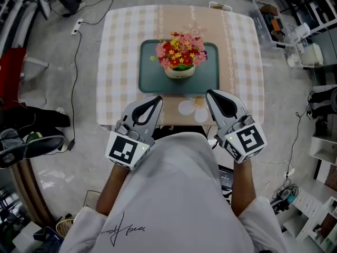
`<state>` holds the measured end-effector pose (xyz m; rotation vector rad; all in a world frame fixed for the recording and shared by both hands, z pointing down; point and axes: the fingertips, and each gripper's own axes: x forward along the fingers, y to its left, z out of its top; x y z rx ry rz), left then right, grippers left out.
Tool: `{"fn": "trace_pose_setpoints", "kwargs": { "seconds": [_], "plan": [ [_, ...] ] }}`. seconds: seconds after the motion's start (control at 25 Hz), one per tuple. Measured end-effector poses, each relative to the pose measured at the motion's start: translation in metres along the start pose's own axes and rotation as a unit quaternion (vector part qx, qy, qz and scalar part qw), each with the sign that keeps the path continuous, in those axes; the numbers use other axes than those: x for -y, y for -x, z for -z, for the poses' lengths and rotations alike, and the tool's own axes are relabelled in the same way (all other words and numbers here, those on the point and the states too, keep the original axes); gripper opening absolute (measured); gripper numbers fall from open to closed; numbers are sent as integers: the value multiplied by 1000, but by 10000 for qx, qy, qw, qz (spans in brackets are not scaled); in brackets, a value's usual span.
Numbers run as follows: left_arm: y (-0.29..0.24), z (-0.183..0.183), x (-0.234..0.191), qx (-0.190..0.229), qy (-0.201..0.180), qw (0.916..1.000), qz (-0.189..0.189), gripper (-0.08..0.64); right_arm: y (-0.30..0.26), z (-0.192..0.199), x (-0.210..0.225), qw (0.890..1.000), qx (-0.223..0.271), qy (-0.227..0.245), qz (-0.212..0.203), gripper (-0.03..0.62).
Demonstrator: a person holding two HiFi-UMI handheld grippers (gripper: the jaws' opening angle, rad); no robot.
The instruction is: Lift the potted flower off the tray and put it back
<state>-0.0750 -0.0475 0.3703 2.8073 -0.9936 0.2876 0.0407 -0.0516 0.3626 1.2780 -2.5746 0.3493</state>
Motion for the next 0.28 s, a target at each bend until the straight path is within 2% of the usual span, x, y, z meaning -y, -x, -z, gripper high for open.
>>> {"fn": "trace_pose_setpoints", "kwargs": {
  "seconds": [0.12, 0.28],
  "plan": [
    [3, 8, 0, -150, 32, 9999, -16, 0, 1, 1, -2, 10000, -14, 9, 12, 5],
    [3, 2, 2, 6, 86, 10000, 2, 0, 4, 3, -4, 10000, -29, -9, 45, 5]
  ]
}}
